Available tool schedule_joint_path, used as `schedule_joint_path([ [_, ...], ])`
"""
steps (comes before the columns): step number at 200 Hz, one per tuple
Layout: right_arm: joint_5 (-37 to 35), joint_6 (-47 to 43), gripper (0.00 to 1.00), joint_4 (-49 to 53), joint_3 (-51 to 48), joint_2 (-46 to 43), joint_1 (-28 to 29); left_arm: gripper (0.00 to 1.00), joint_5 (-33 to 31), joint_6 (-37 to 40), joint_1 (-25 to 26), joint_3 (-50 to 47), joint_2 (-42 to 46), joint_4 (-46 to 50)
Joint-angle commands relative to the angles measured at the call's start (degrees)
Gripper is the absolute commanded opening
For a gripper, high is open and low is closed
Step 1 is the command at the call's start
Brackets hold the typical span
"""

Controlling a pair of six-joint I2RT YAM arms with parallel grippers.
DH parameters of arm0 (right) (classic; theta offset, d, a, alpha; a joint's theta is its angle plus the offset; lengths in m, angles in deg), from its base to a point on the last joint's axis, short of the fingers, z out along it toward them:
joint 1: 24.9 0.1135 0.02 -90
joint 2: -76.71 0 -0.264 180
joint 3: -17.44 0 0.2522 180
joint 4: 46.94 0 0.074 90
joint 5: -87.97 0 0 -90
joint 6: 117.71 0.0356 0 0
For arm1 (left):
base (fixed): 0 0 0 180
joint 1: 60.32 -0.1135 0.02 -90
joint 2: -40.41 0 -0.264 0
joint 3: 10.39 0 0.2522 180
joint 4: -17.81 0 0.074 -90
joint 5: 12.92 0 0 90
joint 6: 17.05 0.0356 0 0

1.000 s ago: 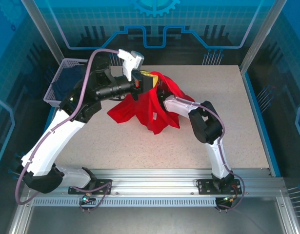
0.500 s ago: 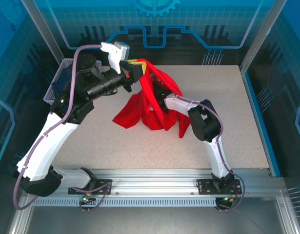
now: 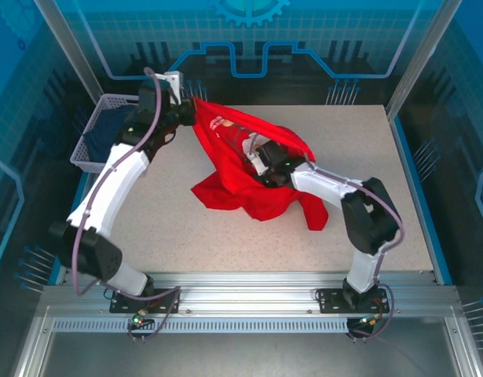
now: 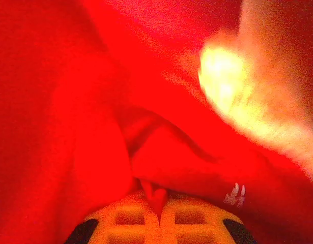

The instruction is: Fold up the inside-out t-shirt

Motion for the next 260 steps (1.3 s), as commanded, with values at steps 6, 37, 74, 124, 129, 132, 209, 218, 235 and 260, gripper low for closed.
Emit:
schedule_joint_path([
  [6,6.5,-1.4,0.0,-7.4,-1.8,-5.4,-0.6,0.0,3.4,-1.9,-0.7,-0.9,-2.4,-3.2],
  [37,9.3,-1.8,0.0,-8.0,5.4,-0.9,0.9,0.0,14.4,-3.5,2.7,-4.5,-2.4,-9.6],
  [74,10.3,-4.5,0.0,-9.3,9.4,-1.0,2.6,0.0,10.5,-2.0,3.0,-1.0,-4.1,-4.8],
  [124,18.8,-3.4,0.0,-19.2,3.1,-11.4,-1.9,0.0,7.3,-3.6,-1.6,-1.6,-7.7,-1.6],
  [129,20.6,-2.5,0.0,-20.7,2.3,-12.1,-2.5,0.0,7.2,-4.1,-2.0,-2.1,-7.8,-1.9],
  [132,21.6,-2.1,0.0,-21.8,1.8,-12.4,-2.9,0.0,7.2,-4.4,-2.2,-2.4,-7.9,-2.0],
  [209,19.0,-1.0,0.0,-21.2,6.0,-11.9,-2.6,0.0,10.1,-6.4,-4.4,-1.2,-12.3,1.1],
  [218,16.4,0.1,0.0,-20.7,5.5,-14.5,-4.6,0.0,9.5,-7.9,-6.9,-3.5,-11.5,0.6],
  [235,14.3,4.7,0.0,-21.5,4.0,-20.0,-9.3,0.0,11.8,-13.0,-12.4,-10.3,-9.2,-3.5],
  [260,12.5,11.2,0.0,-26.8,1.9,-24.4,-10.6,0.0,13.4,-13.5,-13.1,-14.4,-8.4,-4.7],
])
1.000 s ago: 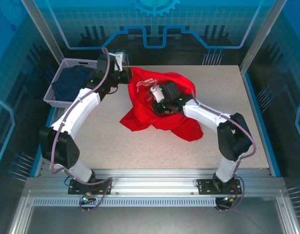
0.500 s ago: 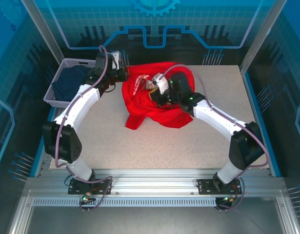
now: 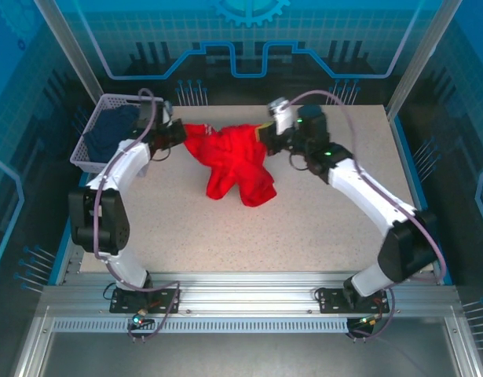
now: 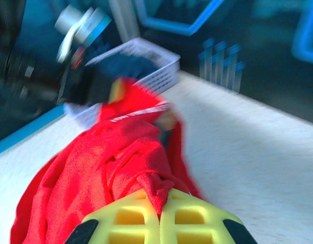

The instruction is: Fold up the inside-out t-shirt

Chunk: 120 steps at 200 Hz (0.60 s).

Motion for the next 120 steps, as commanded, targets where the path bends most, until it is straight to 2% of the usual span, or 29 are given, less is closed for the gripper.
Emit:
schedule_joint_path([
  [1,-3.8,7.2,0.0,-7.5,-0.1,-6.9,-1.3,0.0,2.2,-2.9,-1.3,-3.1,1.7,-1.3],
  [26,-5.0,8.5,0.0,-6.3,1.0,-7.2,0.3,0.0,2.9,-1.3,0.9,-3.3,-0.3,0.3],
  [53,-7.3,8.3,0.0,-2.5,2.4,-6.5,0.9,0.4,2.4,-1.7,1.6,-7.6,3.5,-2.5],
  [72,-7.8,8.1,0.0,-0.7,2.9,-5.6,1.6,0.59,3.2,-3.8,3.9,-14.2,11.5,-7.5],
  [84,-8.4,8.3,0.0,-0.4,2.7,-5.2,2.0,0.68,5.0,-4.9,7.6,-18.5,16.9,-11.1],
  [97,-8.5,8.7,0.0,0.2,2.9,-4.6,2.2,0.77,5.8,-5.0,13.7,-22.6,21.4,-15.2],
  [120,-8.5,9.5,0.0,0.9,3.8,-3.6,2.3,0.8,6.7,-5.8,22.4,-26.2,23.5,-19.4],
])
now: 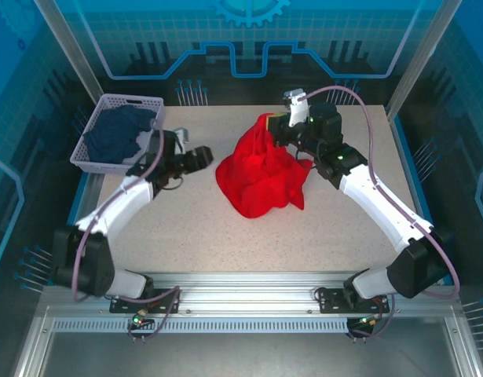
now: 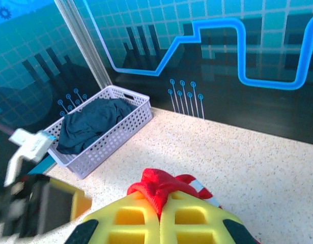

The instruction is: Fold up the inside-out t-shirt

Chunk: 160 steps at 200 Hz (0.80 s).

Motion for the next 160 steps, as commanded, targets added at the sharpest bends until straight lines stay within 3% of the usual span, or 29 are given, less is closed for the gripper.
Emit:
schedule_joint_path([
  [1,-1.2,1.5,0.0,-0.4,3.1,0.6,0.7,0.8,3.7,-1.2,7.8,-3.4,2.6,-8.6],
  [25,-0.7,1.2,0.0,2.5,6.2,1.3,0.7,0.82,2.1,0.6,13.2,-5.1,0.6,-13.7],
  [45,1.8,1.4,0.0,4.4,9.1,1.4,0.8,0.77,0.7,2.5,14.2,-0.5,-5.8,-15.4],
  [68,0.3,-1.8,0.0,9.7,13.8,-0.1,0.3,0.4,-3.7,4.7,13.8,5.1,-12.2,-14.1],
  [92,3.0,-3.5,0.0,12.5,17.7,-2.5,-2.4,0.0,-5.8,3.3,11.1,1.6,-11.9,-15.7],
  [115,10.2,-4.9,0.0,15.3,20.9,-2.2,-4.4,0.0,-6.2,0.7,6.5,-4.9,-8.5,-17.2],
  [140,9.4,-4.8,0.0,13.9,18.2,-2.0,-5.1,0.0,-9.6,1.1,4.0,-9.8,-4.0,-14.9],
  [155,9.3,-4.3,0.0,15.2,18.6,0.2,-5.6,0.0,-8.3,1.7,4.1,-11.7,-1.6,-15.3],
  [160,9.4,-4.6,0.0,16.5,19.8,1.2,-5.7,0.04,-7.3,1.8,4.1,-12.2,-1.0,-15.2],
])
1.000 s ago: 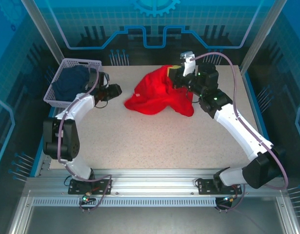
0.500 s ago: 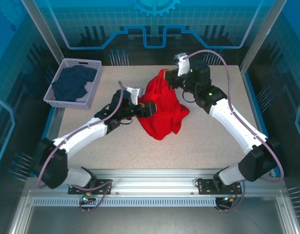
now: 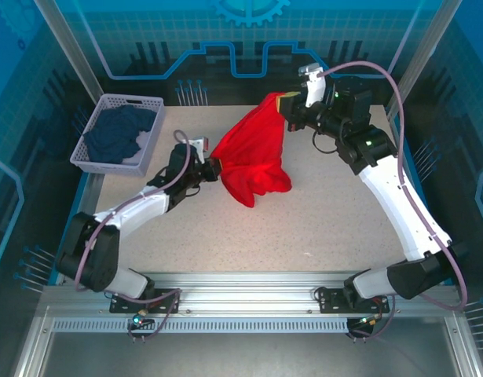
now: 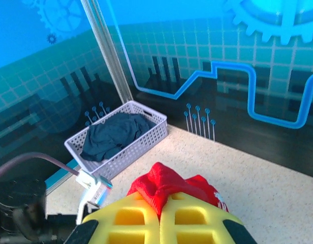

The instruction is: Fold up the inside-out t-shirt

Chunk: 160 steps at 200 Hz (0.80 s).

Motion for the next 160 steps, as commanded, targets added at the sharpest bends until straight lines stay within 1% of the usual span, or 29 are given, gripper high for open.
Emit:
schedule_joint_path([
  [1,1.1,-1.0,0.0,-0.1,2.2,2.0,-1.6,0.06,-1.2,0.3,-0.4,-3.6,3.3,2.3],
  [13,1.7,-3.3,0.0,2.8,4.6,4.2,-1.5,0.14,1.6,1.5,-0.4,-4.9,5.3,1.8],
  [18,2.7,-4.8,0.0,3.3,5.1,4.7,-1.6,0.19,2.4,2.2,-0.3,-5.4,6.4,1.5],
  [21,3.6,-5.7,0.0,3.5,5.2,5.0,-1.6,0.24,3.0,2.5,-0.4,-5.8,7.3,1.2],
  [30,6.5,-8.5,0.0,4.3,5.1,5.5,-1.8,0.43,4.7,3.9,-0.4,-6.9,10.0,-0.2],
  [35,8.5,-10.2,0.0,4.9,4.9,5.7,-1.9,0.5,5.3,4.3,-0.3,-7.3,11.5,-1.3],
  [48,12.1,-14.3,0.0,6.4,3.4,5.6,-2.0,0.63,6.4,4.8,-0.3,-7.8,13.9,-3.5],
  [56,12.8,-15.8,0.0,6.7,1.9,5.3,-2.2,0.68,7.5,5.3,-0.4,-6.6,13.9,-3.2],
  [69,14.1,-17.7,0.0,6.6,-0.9,4.5,-2.5,0.71,9.2,5.9,-0.4,-3.2,11.8,-0.3],
  [93,15.7,-18.9,0.0,5.1,-5.9,2.7,-3.7,0.73,10.8,8.0,-0.3,4.7,5.4,6.4],
  [114,16.3,-18.8,0.0,4.4,-8.0,1.7,-4.6,0.74,14.0,9.2,0.0,10.0,-0.6,8.0],
  [141,16.3,-18.6,0.0,4.4,-8.7,1.4,-5.1,0.75,16.4,12.0,1.9,15.9,-7.7,10.0],
  [160,16.5,-18.6,0.0,4.4,-8.9,1.4,-5.1,0.75,16.9,12.2,2.6,19.5,-12.4,10.6],
])
